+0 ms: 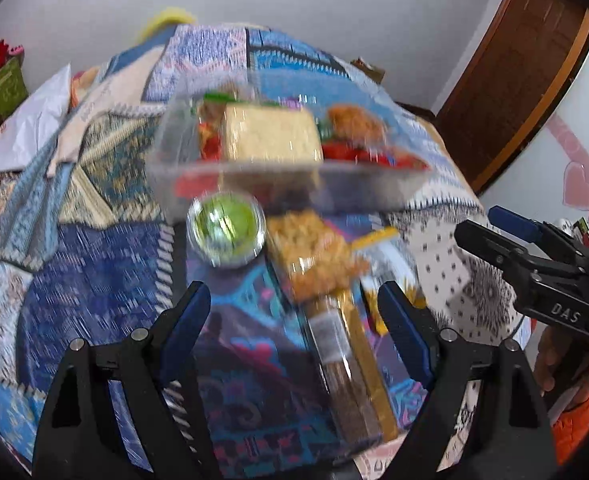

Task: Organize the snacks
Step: 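Grasp the gold biscuit stick with the left gripper while the right grasps the white-yellow chip bag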

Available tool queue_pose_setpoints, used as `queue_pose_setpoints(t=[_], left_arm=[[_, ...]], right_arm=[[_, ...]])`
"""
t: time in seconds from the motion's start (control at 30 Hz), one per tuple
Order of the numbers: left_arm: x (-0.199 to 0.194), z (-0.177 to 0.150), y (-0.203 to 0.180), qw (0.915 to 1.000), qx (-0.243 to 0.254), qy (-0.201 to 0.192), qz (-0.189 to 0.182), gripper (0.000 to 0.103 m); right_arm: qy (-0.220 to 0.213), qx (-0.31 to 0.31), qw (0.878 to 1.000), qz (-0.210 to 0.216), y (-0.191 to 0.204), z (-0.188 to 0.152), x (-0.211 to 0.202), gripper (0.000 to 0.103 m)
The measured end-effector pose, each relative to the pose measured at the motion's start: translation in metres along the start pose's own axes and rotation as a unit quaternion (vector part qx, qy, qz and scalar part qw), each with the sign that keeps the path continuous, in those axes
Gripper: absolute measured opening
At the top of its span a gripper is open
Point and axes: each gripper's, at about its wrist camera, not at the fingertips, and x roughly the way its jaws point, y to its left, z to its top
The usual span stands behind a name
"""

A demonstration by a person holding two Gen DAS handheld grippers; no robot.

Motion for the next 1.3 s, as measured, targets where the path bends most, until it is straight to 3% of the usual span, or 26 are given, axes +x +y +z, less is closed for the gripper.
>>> queue_pose_setpoints(t=[0.27,0.43,0.5,0.6,0.63,1.03,1.23,1.27,1.3], left_arm=[[0.011,-0.014,0.000,0.9999,-0.002,0.012,0.002,0.086],[0.015,-0.014,0.003,0.9999,0.002,0.013,0.009,0.086],[0.017,-0.015,0.006,0.9998,0.000,0.016,0.009,0.086],[0.021,-0.016,0.007,0.9997,-0.005,0.022,0.006,0.086],[0.022,-0.017,0.007,0.9997,-0.004,0.024,0.005,0.086],[0.033,-0.030,-0.020,0.9989,0.013,0.042,-0.014,0.086],[0.038,-0.043,-0.032,0.9985,0.016,0.046,-0.024,0.065],[0.037,-0.045,-0.034,0.9984,0.019,0.046,-0.028,0.054],[0.036,-0.046,-0.036,0.9984,0.022,0.045,-0.026,0.048]], right_arm=[[0.050,0.014,0.998,0.027,0.006,-0.031,0.029,0.079],[0.075,0.013,0.996,0.044,0.016,-0.033,0.052,0.078],[0.077,0.006,0.996,0.053,0.020,-0.032,0.056,0.072],[0.076,-0.009,0.995,0.057,0.026,-0.031,0.056,0.053],[0.076,-0.012,0.995,0.065,0.026,-0.032,0.056,0.042],[0.053,0.025,0.997,0.050,0.005,-0.050,0.025,0.031],[0.042,0.037,0.997,0.048,-0.002,-0.055,0.012,0.031],[0.041,0.039,0.997,0.048,-0.002,-0.055,0.010,0.031],[0.038,0.040,0.997,0.048,-0.003,-0.055,0.008,0.031]])
